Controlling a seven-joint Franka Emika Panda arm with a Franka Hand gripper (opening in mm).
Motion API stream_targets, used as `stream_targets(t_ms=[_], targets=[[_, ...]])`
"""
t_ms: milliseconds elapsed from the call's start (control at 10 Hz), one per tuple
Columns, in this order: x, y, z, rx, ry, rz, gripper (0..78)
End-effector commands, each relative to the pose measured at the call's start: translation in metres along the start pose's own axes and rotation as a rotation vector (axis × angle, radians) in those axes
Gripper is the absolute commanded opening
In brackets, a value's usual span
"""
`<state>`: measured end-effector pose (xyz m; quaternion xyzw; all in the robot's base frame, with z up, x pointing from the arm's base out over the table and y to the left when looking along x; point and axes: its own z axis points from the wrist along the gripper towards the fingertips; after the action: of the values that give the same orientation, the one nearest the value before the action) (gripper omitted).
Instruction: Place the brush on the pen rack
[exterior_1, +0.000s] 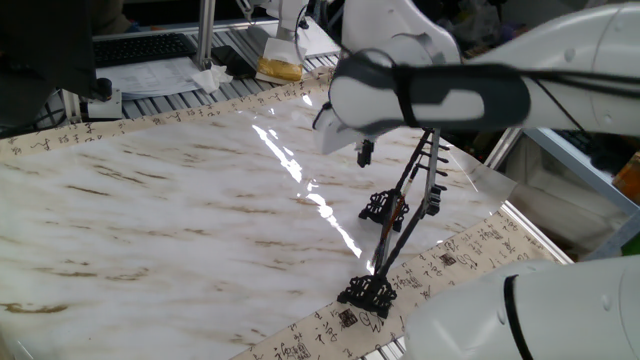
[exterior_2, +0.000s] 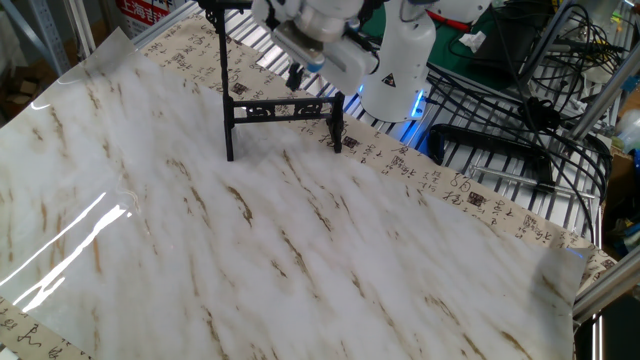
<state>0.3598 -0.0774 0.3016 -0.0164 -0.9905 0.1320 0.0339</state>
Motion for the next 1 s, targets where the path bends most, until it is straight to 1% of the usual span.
stream_targets(t_ms=[100,300,500,600,700,800,1000], targets=[[-0.024,0.011,-0.004,-0.12,0.041,0.086,1.1],[-0.041,0.012,-0.013,-0.159,0.054,0.116,1.1],[-0.058,0.009,-0.023,-0.195,0.06,0.124,1.1],[-0.061,0.008,-0.025,-0.208,0.061,0.126,1.1],[-0.072,0.006,-0.03,-0.244,0.06,0.126,1.1],[-0.078,0.006,-0.032,-0.242,0.055,0.122,1.1],[-0.095,0.014,-0.028,-0.247,0.038,0.133,1.1]])
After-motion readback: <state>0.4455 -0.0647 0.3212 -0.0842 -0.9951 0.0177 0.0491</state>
